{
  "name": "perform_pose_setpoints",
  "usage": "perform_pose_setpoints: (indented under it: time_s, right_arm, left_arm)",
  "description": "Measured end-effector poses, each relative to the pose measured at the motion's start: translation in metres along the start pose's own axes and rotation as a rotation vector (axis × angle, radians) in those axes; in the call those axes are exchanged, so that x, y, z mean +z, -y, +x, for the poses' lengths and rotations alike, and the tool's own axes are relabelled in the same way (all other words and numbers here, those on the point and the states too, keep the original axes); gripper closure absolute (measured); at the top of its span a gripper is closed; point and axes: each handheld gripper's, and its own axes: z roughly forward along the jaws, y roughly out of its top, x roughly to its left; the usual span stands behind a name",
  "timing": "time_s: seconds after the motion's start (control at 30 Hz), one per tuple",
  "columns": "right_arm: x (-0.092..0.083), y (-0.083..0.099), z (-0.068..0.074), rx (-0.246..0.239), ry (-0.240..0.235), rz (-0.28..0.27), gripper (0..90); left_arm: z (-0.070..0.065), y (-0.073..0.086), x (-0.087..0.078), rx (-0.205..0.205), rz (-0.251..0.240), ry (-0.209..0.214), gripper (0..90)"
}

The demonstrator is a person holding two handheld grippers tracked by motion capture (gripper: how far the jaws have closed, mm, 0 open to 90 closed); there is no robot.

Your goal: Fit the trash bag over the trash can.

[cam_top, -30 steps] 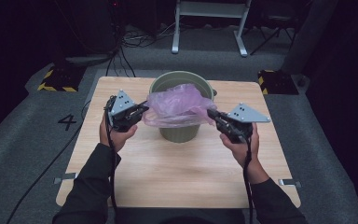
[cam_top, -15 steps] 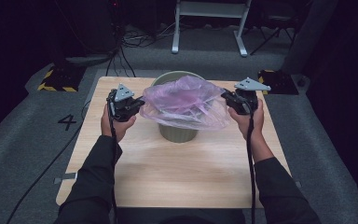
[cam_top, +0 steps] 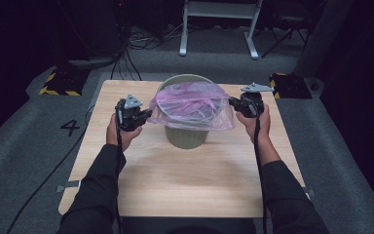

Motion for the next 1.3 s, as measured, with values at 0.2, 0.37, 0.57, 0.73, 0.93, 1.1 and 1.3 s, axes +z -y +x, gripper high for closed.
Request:
perform_pose_setpoints:
  time_s: [0.2, 0.37, 0.57, 0.73, 0.93, 1.1, 1.3]
  right_arm:
    - [0.004, 0.013, 0.004, -0.019, -0.059, 0.027, 87.2]
    - [-0.009, 0.019, -0.001, -0.014, -0.065, -0.013, 73.2]
    - [-0.044, 0.024, -0.008, -0.056, -0.072, -0.077, 45.1]
    - [-0.075, 0.037, -0.008, -0.171, -0.107, -0.105, 33.4]
    - [-0.103, 0.056, 0.004, -0.299, -0.141, -0.114, 26.5]
    - [-0.114, 0.061, 0.033, -0.387, -0.2, -0.179, 21.0]
    - [-0.106, 0.062, 0.078, -0.566, -0.127, -0.164, 24.1]
  left_arm:
    - [-0.009, 0.012, -0.001, 0.032, 0.008, -0.026, 82.7]
    - [-0.012, 0.022, -0.021, -0.005, -0.058, -0.046, 38.0]
    - [-0.013, 0.031, -0.06, 0.006, -0.149, -0.017, 22.9]
    - [-0.018, 0.033, -0.081, 0.033, -0.162, -0.01, 22.1]
    - [-0.032, 0.033, -0.092, 0.086, -0.157, 0.012, 22.0]
    - [-0.041, 0.029, -0.1, 0.095, -0.193, 0.042, 20.4]
    - [-0.05, 0.016, -0.092, 0.139, -0.18, 0.002, 27.2]
